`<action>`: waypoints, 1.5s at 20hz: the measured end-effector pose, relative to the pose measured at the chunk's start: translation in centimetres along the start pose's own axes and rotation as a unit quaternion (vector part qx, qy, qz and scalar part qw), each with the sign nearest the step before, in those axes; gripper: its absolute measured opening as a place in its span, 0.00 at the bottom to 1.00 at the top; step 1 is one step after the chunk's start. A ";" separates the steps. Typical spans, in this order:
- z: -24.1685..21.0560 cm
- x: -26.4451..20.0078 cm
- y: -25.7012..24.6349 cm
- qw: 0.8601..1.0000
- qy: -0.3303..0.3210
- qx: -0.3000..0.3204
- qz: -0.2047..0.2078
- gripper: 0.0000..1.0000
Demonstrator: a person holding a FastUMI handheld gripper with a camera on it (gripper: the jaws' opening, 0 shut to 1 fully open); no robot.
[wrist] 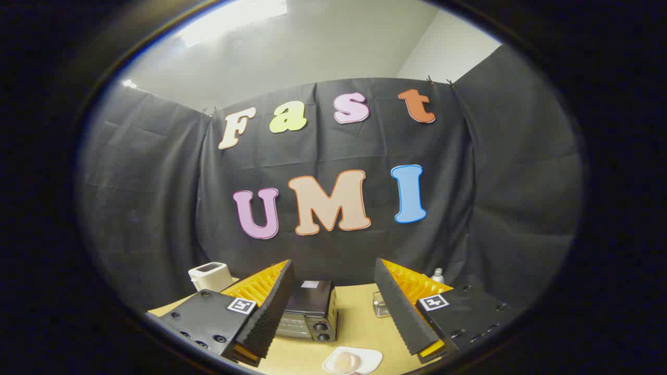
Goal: Open the toaster oven, put the food inside, and close the toaster oven door.
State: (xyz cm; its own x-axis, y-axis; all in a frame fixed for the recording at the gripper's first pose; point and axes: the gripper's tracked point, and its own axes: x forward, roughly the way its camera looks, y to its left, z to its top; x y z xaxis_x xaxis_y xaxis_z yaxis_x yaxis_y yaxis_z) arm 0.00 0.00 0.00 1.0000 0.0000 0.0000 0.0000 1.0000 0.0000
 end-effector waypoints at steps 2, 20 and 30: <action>0.2 -0.2 0.6 1.000 -0.002 -0.007 0.006 0.97; -1.9 -1.2 2.5 0.999 -0.002 -0.050 0.002 0.97; -11.2 -0.8 8.2 0.999 0.007 -0.032 0.032 0.97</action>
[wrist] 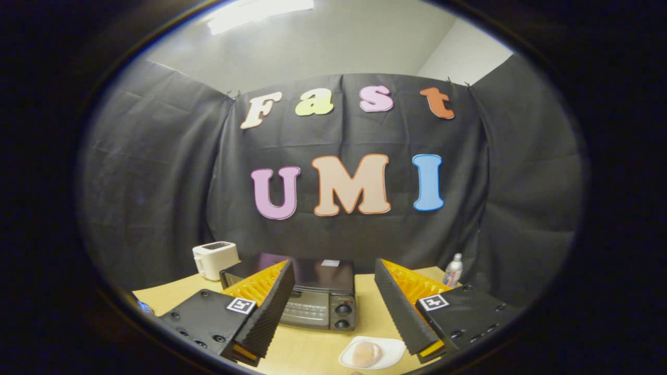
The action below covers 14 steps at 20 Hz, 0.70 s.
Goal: Open the toaster oven, put the food inside, and close the toaster oven door.
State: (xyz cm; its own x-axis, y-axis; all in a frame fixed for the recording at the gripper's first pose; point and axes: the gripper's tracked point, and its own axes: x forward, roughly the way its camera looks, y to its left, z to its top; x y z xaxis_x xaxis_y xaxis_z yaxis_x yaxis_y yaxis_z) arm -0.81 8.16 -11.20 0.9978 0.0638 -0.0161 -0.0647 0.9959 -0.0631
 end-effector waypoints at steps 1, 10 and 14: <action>-0.9 0.4 0.9 1.000 0.004 -0.002 0.006 0.97; -6.8 5.1 8.7 0.997 0.036 0.000 0.062 0.97; -8.1 7.9 10.6 0.998 0.034 -0.007 0.055 0.97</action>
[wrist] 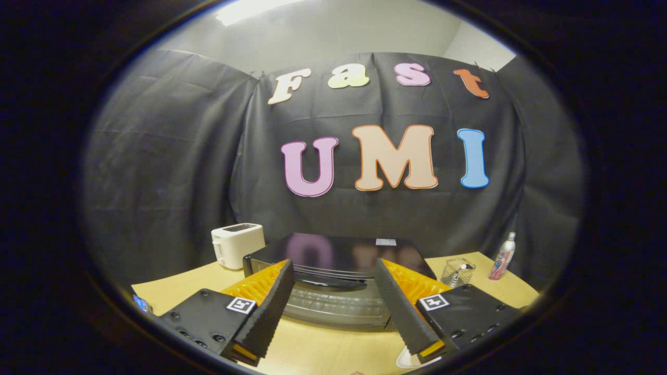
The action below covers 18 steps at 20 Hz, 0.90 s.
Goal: Open the toaster oven, put the food inside, and close the toaster oven door.
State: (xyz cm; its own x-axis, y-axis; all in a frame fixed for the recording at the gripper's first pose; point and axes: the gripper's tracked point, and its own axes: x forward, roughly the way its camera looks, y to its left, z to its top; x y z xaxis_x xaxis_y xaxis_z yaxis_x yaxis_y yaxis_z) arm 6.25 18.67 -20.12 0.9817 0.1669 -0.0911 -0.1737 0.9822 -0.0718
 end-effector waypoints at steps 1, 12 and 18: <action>-0.1 0.8 0.1 1.000 -0.002 -0.003 -0.007 0.97; -4.3 7.6 0.9 0.998 -0.002 -0.029 -0.061 0.96; -4.7 7.3 0.8 0.997 -0.032 0.020 -0.070 0.96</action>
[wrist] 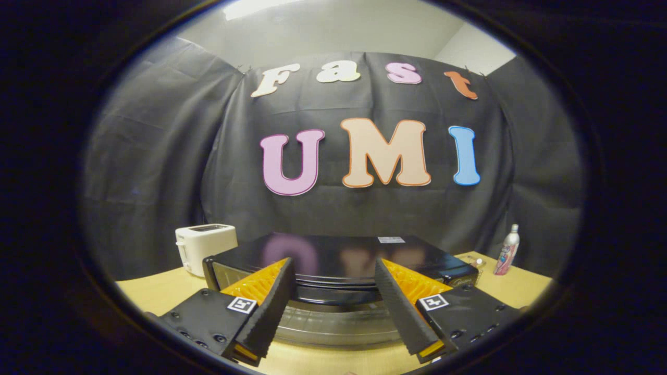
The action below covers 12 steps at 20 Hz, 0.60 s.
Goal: Open the toaster oven, put the food inside, and close the toaster oven door.
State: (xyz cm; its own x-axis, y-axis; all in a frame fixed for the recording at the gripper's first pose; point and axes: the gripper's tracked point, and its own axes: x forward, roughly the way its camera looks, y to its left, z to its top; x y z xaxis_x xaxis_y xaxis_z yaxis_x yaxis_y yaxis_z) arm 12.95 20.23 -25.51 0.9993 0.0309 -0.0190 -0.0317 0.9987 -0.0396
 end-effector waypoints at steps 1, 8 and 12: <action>-0.2 -0.2 0.0 1.000 0.002 0.018 0.000 0.96; -0.5 -3.3 0.2 1.000 -0.007 0.021 0.015 0.96; -1.1 -6.3 0.3 1.000 -0.006 0.010 0.027 0.96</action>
State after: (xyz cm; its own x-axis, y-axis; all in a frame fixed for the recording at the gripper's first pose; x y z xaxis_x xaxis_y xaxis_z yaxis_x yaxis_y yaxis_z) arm 6.60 20.28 -26.51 0.9963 0.0860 -0.0081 -0.0861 0.9961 -0.0189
